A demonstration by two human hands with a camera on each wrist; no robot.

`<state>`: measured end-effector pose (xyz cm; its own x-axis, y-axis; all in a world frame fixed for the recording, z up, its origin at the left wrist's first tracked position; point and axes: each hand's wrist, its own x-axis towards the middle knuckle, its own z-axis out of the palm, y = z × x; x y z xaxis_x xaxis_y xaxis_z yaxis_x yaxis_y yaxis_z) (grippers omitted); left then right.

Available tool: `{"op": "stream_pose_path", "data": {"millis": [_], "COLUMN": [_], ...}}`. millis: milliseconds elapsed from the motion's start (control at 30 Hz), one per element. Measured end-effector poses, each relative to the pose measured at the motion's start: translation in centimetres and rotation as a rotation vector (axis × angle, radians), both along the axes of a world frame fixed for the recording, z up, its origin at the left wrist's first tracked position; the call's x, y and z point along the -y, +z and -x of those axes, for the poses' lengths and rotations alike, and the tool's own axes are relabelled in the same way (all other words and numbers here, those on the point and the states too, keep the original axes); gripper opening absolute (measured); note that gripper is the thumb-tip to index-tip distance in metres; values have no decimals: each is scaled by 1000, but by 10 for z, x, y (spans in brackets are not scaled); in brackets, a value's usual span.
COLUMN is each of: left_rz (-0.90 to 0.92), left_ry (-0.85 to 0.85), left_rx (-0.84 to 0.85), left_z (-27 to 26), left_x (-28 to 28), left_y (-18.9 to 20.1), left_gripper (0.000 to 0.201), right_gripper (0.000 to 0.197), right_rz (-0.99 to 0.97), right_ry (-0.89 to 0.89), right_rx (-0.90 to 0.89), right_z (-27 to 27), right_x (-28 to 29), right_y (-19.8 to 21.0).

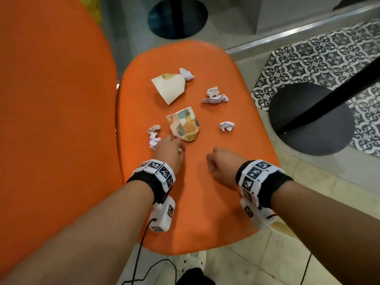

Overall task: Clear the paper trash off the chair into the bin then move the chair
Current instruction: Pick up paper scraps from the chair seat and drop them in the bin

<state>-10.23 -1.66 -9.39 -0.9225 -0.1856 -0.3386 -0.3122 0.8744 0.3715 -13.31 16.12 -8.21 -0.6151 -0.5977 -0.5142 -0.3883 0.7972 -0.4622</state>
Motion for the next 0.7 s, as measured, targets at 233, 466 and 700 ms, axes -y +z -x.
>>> {"op": "stream_pose_path", "data": {"millis": [233, 466, 700], "left_rz": [-97, 61, -21], "left_ry": [161, 448, 313], "left_rx": [-108, -42, 68], "left_z": [7, 25, 29], "left_x": [20, 52, 33], "left_y": [12, 9, -16], "left_gripper": [13, 73, 44], "right_gripper": [21, 45, 20], "right_rz": [141, -125, -44], "right_ry": [-255, -384, -187], "right_rx": [-176, -221, -127], "right_z": [76, 87, 115], "right_x": [24, 19, 21], "right_y": [14, -19, -11]}}
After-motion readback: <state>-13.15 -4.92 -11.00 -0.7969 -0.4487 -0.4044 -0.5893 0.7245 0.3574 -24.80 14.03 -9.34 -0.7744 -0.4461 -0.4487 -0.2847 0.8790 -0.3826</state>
